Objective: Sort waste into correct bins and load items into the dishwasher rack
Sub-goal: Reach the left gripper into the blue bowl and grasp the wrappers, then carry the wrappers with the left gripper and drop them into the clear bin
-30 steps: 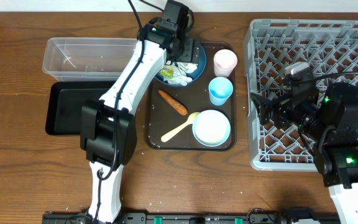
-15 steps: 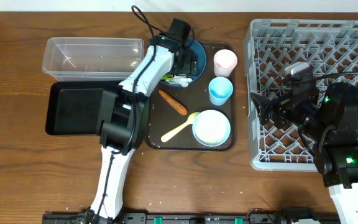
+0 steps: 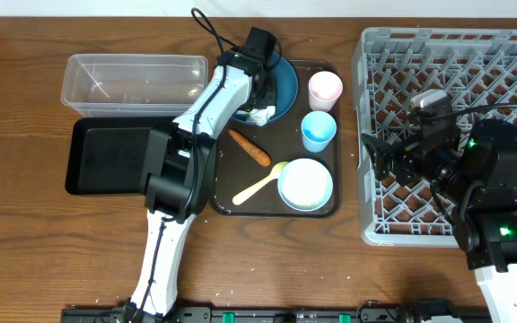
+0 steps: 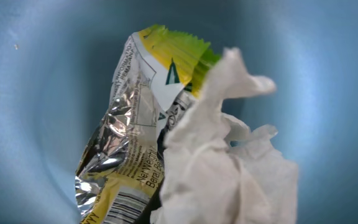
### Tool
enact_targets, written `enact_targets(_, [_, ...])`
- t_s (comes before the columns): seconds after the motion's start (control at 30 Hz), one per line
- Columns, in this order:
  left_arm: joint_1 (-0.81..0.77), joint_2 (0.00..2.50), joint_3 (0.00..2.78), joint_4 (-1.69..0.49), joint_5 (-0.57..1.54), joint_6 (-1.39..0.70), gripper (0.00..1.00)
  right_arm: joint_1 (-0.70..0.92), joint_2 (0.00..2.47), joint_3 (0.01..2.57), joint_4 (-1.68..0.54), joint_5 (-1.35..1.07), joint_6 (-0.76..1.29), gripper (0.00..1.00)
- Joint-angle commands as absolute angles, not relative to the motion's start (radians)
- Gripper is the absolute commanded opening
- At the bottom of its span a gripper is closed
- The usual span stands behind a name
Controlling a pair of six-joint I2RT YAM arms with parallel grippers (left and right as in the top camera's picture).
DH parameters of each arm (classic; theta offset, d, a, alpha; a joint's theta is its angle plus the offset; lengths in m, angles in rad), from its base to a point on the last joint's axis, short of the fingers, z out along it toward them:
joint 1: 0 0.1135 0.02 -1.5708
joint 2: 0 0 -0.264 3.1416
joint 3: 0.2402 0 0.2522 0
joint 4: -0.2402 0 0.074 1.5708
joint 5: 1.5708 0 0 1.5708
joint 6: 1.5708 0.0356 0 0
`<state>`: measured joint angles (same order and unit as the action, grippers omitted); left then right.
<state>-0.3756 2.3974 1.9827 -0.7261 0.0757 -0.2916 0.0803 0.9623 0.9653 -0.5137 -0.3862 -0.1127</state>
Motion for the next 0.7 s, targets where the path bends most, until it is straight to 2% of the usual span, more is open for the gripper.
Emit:
enact_targets(0.0, [-0.366,2.358,1.994,-0.735,0.105,-0.295,0.06,0.066,0.962,0.987,-0.517,-0.393,-0.098,0.99])
enact_targets(0.37, [-0.318,2.048,1.994,-0.761,0.109,-0.305,0.06,0.066,0.962,0.987,-0.513,-0.393,-0.091,0.99])
enact_targets(0.67, [-0.202,1.999,1.993,-0.836,-0.059,-0.306,0.06,0.066,0.962,0.987,-0.514,-0.393,-0.083,0.99])
